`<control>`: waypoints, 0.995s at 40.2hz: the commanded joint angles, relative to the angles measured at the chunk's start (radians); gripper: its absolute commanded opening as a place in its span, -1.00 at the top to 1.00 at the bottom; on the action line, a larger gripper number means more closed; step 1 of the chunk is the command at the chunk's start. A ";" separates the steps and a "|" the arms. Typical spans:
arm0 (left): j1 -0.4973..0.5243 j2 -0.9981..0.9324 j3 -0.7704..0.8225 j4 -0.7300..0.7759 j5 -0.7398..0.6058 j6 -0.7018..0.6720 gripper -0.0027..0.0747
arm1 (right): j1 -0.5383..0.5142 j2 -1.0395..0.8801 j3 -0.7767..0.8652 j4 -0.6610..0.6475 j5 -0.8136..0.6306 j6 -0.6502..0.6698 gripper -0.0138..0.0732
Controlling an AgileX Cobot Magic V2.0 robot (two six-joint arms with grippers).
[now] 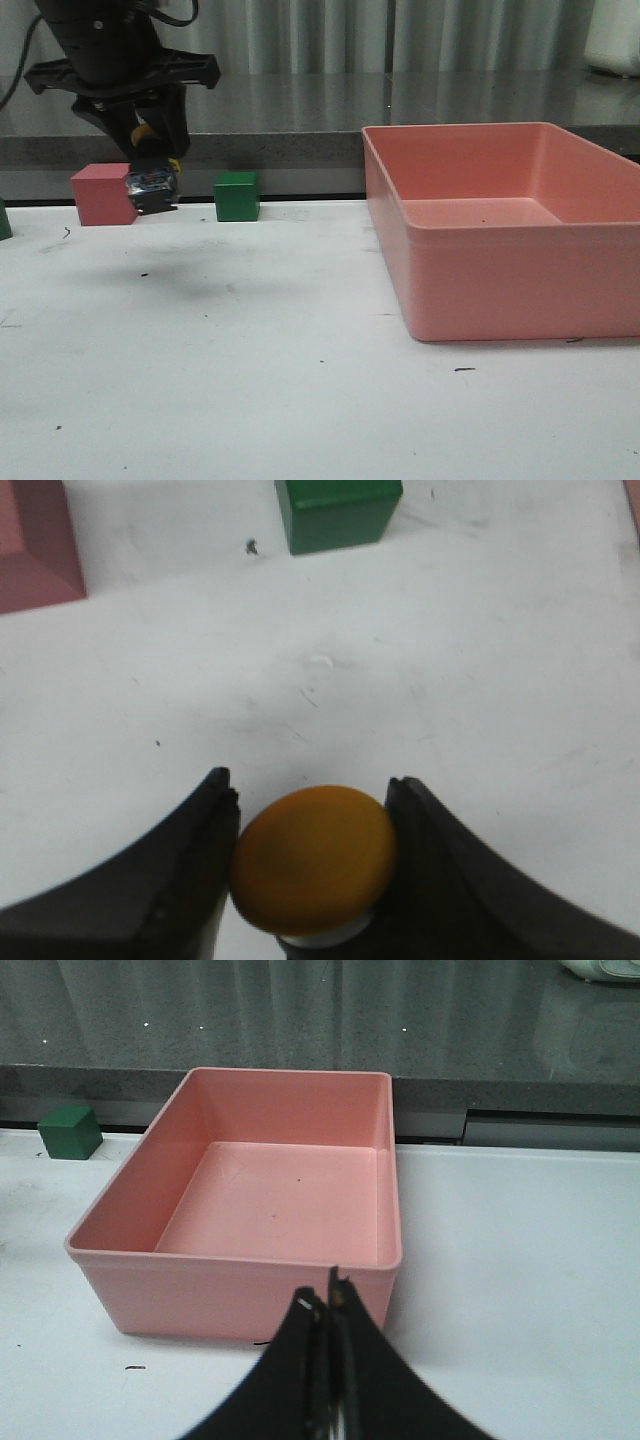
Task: Place and stand button with both arms
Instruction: 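Lift the button with the left gripper and rotate it upright, then lower the button upright onto the table with the left gripper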
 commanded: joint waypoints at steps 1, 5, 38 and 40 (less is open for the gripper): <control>-0.007 -0.148 0.159 0.047 -0.286 0.002 0.58 | -0.005 0.013 -0.025 -0.016 -0.087 -0.007 0.84; 0.000 -0.234 0.357 0.057 -0.552 0.002 0.58 | -0.005 0.013 -0.025 -0.016 -0.087 -0.007 0.84; 0.011 -0.017 0.938 0.068 -1.864 0.232 0.58 | -0.005 0.013 -0.025 -0.016 -0.087 -0.007 0.84; 0.011 0.000 0.938 0.068 -1.894 0.283 0.58 | -0.005 0.013 -0.025 -0.016 -0.087 -0.007 0.84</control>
